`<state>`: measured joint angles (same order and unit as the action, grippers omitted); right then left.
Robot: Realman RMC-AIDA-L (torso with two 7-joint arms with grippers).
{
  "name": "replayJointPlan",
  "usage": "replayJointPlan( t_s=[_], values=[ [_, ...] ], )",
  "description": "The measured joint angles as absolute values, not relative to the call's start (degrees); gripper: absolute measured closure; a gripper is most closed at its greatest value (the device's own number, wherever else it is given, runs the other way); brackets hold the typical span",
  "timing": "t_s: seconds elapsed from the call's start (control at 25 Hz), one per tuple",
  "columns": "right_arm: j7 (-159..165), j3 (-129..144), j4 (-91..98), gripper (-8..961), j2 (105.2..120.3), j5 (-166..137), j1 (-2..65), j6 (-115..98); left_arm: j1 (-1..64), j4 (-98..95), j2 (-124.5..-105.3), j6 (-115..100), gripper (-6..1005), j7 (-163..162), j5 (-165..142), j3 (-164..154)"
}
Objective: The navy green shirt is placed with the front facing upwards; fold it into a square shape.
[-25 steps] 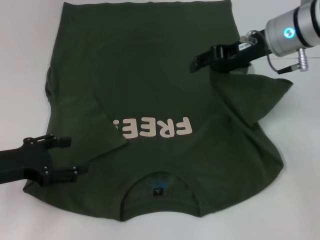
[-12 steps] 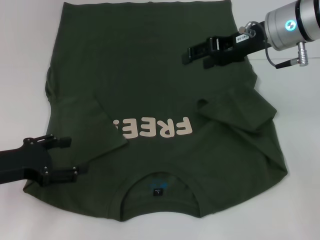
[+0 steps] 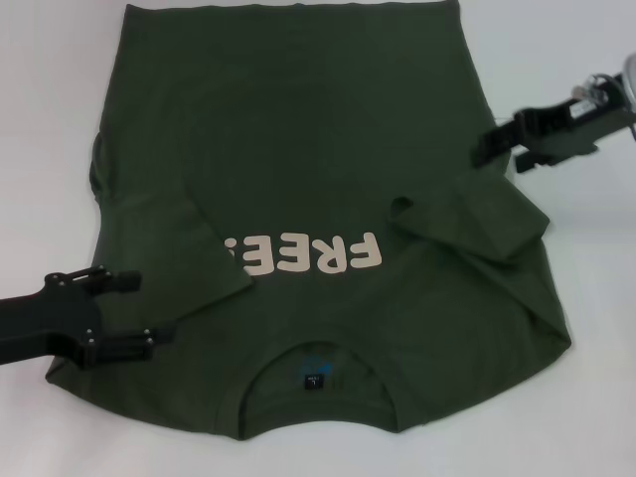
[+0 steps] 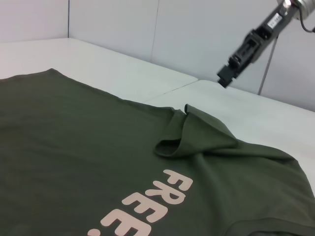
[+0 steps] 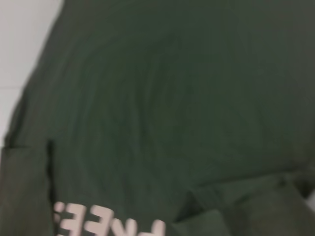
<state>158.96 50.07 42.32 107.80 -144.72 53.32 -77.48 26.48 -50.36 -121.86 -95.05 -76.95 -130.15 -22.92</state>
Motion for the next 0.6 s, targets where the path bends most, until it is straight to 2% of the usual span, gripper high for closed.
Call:
replayJointPlan(
  t_s=[0.12,0.24,0.28,0.32,0.36,0.52,0.6],
  values=[
    [159.0,50.3,42.5,215,108.13,-146.6,52.9,-77.6,26.7,-50.4,-122.0,-94.9,115,-77.0,-130.1,-23.2],
    [158.8,50.3,42.5,217,109.31,-148.9,53.5,-76.6,26.9,-50.3,-122.08,-94.8,115,-77.0,-130.1,-23.2],
    [158.8,50.4,42.5,217,109.98,-149.9,54.0,-75.9,26.9,-50.3,-122.13,-94.7,115,-77.0,-130.1,-23.2],
    [159.0,50.6,42.2,218,111.43,-151.7,55.1,-74.5,27.0,-50.3,-122.16,-94.7,115,-77.0,-130.1,-23.3],
    [159.0,50.6,42.2,218,111.43,-151.7,55.1,-74.5,27.1,-50.3,-122.18,-94.6,115,-77.0,-130.1,-23.3],
    [159.6,51.7,41.8,219,114.89,-157.0,57.3,-71.0,27.2,-50.3,-122.17,-94.6,115,-76.9,-130.1,-23.3],
    [159.9,51.8,41.9,220,116.15,-159.0,57.8,-69.6,27.3,-50.3,-122.17,-94.6,115,-76.8,-130.1,-23.3]
  ],
)
